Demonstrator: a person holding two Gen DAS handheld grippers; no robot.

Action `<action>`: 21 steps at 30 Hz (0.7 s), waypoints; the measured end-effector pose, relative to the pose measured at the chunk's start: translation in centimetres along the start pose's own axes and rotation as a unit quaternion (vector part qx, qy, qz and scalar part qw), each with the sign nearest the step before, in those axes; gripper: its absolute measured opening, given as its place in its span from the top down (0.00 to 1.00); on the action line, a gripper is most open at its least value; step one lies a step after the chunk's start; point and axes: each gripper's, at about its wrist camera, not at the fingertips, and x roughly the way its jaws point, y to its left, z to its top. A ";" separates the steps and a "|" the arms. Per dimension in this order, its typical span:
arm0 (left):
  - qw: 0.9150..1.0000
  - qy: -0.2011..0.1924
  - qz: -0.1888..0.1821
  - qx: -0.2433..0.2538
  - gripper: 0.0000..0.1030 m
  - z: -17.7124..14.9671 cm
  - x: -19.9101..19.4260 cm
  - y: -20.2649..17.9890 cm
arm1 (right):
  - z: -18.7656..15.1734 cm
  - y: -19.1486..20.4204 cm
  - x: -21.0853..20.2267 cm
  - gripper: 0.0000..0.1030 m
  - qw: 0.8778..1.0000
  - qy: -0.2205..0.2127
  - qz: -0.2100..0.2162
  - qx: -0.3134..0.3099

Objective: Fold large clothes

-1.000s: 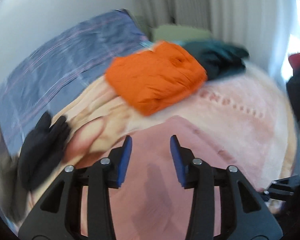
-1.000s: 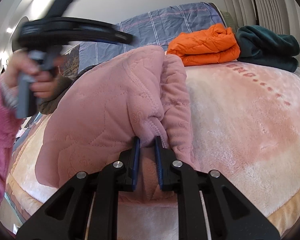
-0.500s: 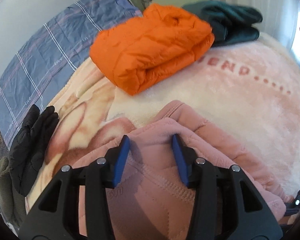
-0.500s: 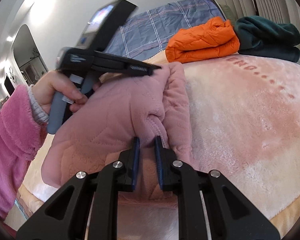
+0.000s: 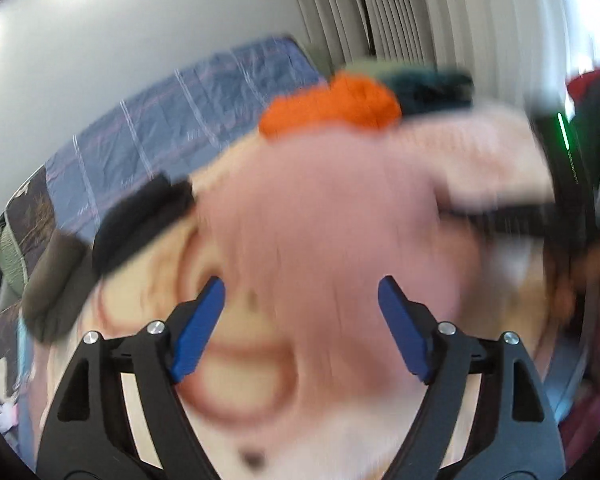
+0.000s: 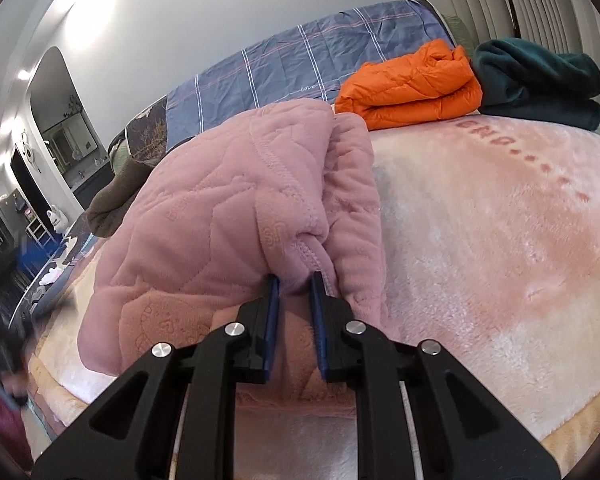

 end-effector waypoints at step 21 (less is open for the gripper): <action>0.993 0.056 0.061 -0.085 0.19 -5.6 4.1 0.0 | -0.9 0.9 0.0 0.86 0.999 -0.020 -0.030 -0.029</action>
